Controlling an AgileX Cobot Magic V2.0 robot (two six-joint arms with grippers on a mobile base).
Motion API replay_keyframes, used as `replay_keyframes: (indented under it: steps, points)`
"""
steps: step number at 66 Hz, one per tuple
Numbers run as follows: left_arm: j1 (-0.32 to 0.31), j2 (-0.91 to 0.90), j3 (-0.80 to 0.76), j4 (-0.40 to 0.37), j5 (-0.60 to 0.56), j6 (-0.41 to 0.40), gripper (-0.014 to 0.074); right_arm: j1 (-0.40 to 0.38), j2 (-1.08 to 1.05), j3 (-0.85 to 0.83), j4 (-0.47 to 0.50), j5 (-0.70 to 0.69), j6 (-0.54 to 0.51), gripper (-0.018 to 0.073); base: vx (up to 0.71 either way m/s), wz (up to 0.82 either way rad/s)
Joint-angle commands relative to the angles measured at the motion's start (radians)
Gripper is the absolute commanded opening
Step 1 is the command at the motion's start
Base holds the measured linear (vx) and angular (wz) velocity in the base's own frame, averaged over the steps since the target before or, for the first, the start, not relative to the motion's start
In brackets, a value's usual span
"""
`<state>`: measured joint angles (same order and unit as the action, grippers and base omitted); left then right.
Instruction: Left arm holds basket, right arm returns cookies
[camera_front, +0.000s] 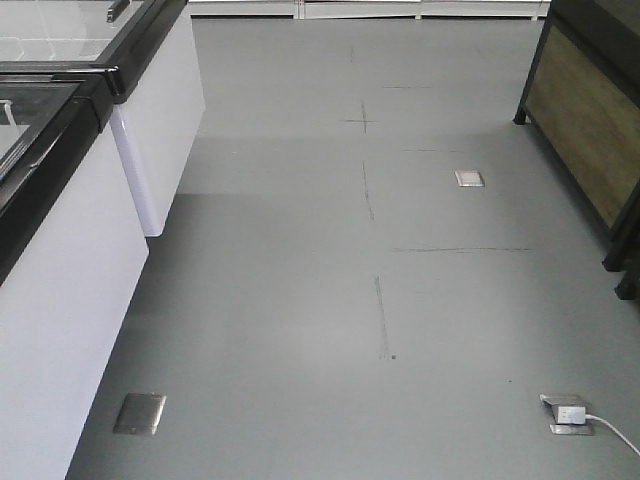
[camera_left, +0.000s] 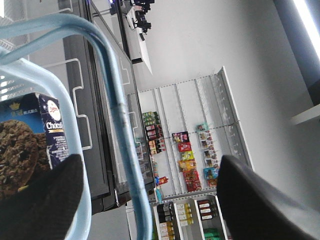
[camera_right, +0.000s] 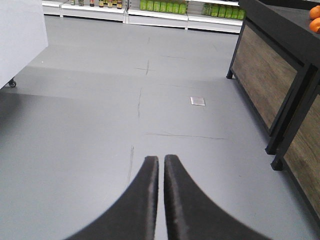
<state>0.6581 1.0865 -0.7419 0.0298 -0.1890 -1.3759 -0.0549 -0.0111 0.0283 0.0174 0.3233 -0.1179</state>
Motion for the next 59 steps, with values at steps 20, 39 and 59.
replay_keyframes:
  steps: [20,39,59]
  points:
    - [0.002,0.085,-0.03,-0.006,-0.191,-0.071,0.0523,-0.005,-0.012,0.016,-0.009,-0.071,-0.008,0.0004,0.0,0.0]
    - [0.001,0.169,-0.032,-0.004,-0.324,-0.14,0.0523,-0.005,-0.012,0.016,-0.009,-0.071,-0.008,0.0004,0.0,0.0]
    - [0.0,0.249,-0.032,0.076,-0.43,-0.259,0.0456,-0.005,-0.012,0.016,-0.009,-0.071,-0.008,0.0004,0.0,0.0]
